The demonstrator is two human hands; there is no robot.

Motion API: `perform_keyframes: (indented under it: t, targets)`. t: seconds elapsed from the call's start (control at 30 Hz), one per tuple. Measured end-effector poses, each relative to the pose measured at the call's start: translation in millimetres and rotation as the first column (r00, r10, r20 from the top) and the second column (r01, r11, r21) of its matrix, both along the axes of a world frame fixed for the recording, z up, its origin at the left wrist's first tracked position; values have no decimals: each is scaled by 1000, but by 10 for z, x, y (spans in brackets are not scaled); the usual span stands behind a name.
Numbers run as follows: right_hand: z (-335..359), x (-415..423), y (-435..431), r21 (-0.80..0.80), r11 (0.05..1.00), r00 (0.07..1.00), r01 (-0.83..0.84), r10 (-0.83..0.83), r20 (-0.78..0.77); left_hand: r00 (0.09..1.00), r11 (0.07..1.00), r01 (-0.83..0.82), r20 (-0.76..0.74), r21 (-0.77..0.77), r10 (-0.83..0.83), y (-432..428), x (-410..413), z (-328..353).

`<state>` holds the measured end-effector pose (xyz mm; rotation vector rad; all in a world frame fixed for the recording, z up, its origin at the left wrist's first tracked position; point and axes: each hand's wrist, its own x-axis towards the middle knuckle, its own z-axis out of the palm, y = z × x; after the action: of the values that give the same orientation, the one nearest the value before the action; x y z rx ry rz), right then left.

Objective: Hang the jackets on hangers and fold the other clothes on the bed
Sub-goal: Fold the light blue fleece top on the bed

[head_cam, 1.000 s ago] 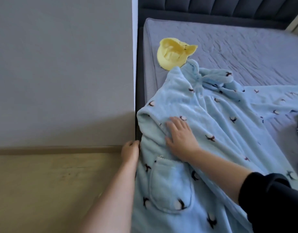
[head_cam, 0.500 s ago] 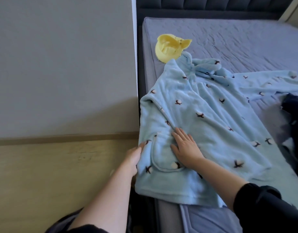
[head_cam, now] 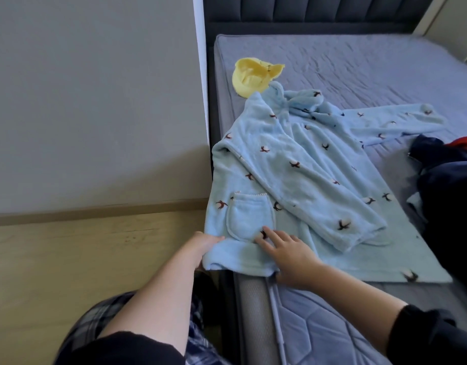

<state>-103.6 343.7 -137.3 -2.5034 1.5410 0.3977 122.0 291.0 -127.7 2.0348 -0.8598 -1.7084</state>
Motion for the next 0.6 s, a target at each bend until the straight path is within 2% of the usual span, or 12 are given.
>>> perform_keyframes:
  t: [0.07,0.13,0.2,0.27,0.3,0.37,0.4,0.43,0.47,0.53,0.6]
  targets:
    - [24,53,60,-36,999,1000,-9,8,-21,968,984,92,244,-151,-54,45,-7,-55]
    - [54,76,108,-40,999,998,-37,39,50,796,928,334,577,-167,-183,114,-20,-85]
    - [112,41,114,5,1000,983,-20,19,184,624,803,555,747,-217,-230,126,-89,-152]
    - [191,-60,85,33,993,905,115,-119,408,574,665,696,766,-271,-289,109,-221,-209]
    - [207,-141,47,-85,981,875,177,-117,470,537,607,752,774,-258,-335,107,-293,-226]
    - [195,-336,-29,-377,873,900,308,-138,414,457,516,827,798,-220,-392,89,-435,-241]
    - [189,-455,-52,-379,840,899,387,-252,358,440,482,847,803,-223,-402,74,-507,-233]
    - [170,-570,-62,-334,831,890,445,-371,265,435,453,860,804,-237,-405,54,-584,-218]
    - [127,-684,-65,-221,841,869,495,-471,156,431,428,869,806,-249,-406,31,-669,-194]
    - [67,-852,-92,-26,828,829,559,-558,41,421,400,881,804,-252,-421,-31,-827,-136]
    - [117,-914,-160,-15,776,764,630,-617,190,427,395,882,792,-258,-435,-111,-986,-77]
